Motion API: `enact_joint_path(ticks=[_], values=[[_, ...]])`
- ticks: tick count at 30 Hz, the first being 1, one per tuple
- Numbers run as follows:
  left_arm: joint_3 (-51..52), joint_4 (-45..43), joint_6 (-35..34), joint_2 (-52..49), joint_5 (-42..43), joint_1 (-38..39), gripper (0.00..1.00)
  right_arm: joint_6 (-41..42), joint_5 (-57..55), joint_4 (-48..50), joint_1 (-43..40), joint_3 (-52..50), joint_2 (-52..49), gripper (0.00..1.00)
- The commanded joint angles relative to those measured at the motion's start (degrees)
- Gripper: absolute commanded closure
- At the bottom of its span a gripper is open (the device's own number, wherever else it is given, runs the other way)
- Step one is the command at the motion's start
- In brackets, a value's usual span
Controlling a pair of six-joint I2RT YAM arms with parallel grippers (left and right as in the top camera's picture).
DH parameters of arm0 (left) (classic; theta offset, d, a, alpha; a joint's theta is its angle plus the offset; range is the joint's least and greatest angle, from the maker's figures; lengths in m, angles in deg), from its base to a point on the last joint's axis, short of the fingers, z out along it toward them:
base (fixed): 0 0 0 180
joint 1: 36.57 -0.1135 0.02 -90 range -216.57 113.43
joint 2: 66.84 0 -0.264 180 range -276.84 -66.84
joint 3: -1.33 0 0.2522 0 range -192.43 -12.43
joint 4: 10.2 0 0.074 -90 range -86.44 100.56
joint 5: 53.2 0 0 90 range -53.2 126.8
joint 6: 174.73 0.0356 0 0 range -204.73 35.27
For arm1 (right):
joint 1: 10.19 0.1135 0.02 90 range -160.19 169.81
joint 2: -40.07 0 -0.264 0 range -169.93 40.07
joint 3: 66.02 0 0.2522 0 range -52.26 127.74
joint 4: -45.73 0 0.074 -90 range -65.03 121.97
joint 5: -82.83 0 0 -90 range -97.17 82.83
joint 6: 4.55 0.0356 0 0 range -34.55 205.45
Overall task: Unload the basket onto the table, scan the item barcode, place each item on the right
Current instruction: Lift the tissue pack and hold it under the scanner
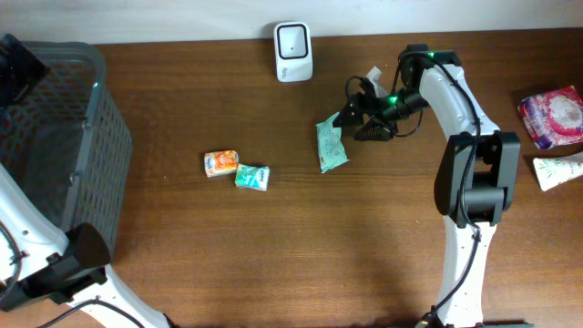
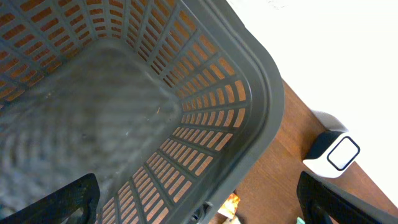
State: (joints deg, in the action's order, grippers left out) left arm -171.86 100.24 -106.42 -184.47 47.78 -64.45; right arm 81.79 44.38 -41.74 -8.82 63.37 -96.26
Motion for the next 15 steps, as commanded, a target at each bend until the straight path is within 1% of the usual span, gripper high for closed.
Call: enact_joint_path(ticks=[1,3,6,7,9,11,12,13,14,15], values=[[-0.6,0.0,-0.1,0.7,0.2,0.0,0.01,-0.6,3.8,-0.5,0.7,1.0,0.3,0.15],[-0.6,0.0,-0.1,0.7,0.2,0.0,0.01,-0.6,1.1,-0.5,1.7,1.0,0.3,0.11],[-0.6,0.0,-0.1,0.7,0.2,0.0,0.01,-0.6,-5.2,0.0,4.0,1.0,0.3,0.1],[-0.6,0.0,-0.1,0.7,0.2,0.0,0.01,-0.2,-10.8,0.9,4.9,1.0,0.3,0.1],[-0.6,0.0,-0.1,0.7,0.2,0.0,0.01,4.7,-22.8,3.0,6.4,0.4,0.2,0.08],[-0.6,0.0,-0.1,0.7,0.2,0.0,0.01,4.8,-22.6,4.9,7.6,-1.6,0.1,0.09],[-0.6,0.0,-0.1,0.7,0.2,0.0,0.01,4.7,-22.1,5.9,8.5,-2.5,0.0,0.11],[-0.6,0.0,-0.1,0.7,0.2,0.0,0.01,4.7,-22.0,6.5,9.2,-2.8,0.0,0.18],[-0.6,0.0,-0.1,0.7,0.2,0.0,0.01,4.8,-22.0,7.3,10.4,-2.9,0.0,0.31],[-0.6,0.0,-0.1,0.7,0.2,0.0,0.01,4.7,-22.1,8.4,11.8,-3.2,0.0,0.32]])
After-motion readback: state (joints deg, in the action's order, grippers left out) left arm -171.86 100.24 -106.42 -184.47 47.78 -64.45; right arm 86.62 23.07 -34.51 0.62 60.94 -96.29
